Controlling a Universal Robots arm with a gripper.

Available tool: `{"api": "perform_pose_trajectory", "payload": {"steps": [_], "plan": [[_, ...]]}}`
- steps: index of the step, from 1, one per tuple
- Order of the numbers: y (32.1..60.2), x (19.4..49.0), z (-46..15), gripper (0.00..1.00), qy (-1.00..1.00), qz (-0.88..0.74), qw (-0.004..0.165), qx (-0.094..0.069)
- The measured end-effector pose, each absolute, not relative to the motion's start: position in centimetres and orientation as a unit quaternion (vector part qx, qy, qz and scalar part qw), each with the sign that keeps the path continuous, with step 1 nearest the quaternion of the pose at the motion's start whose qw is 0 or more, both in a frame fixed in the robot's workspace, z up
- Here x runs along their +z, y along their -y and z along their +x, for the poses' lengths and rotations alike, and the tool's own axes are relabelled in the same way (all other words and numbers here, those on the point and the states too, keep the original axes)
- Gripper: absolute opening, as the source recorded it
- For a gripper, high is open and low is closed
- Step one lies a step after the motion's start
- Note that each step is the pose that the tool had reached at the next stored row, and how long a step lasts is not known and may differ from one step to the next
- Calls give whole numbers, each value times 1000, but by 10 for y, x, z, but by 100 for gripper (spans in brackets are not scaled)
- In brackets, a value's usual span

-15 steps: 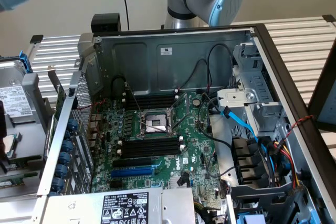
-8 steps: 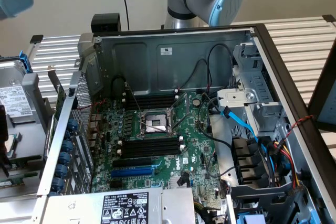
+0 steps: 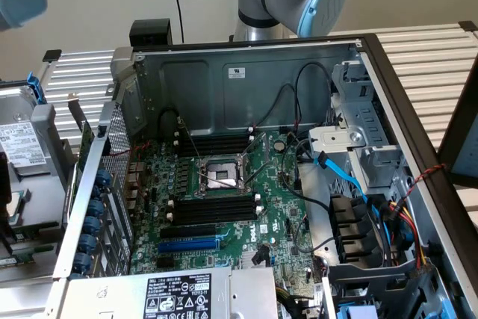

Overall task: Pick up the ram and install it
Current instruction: 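Pick up the ram and move it above insertion slot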

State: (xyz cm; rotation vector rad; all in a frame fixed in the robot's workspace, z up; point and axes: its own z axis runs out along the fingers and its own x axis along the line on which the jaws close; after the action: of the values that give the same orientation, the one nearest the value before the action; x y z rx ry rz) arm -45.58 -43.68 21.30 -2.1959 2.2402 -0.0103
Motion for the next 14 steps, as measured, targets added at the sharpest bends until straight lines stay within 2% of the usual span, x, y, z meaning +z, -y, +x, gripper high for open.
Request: {"api": "perform_pose_trajectory", "payload": {"steps": [14], "plan": [[437, 204, -456, 24, -714, -700, 1, -2]]}}
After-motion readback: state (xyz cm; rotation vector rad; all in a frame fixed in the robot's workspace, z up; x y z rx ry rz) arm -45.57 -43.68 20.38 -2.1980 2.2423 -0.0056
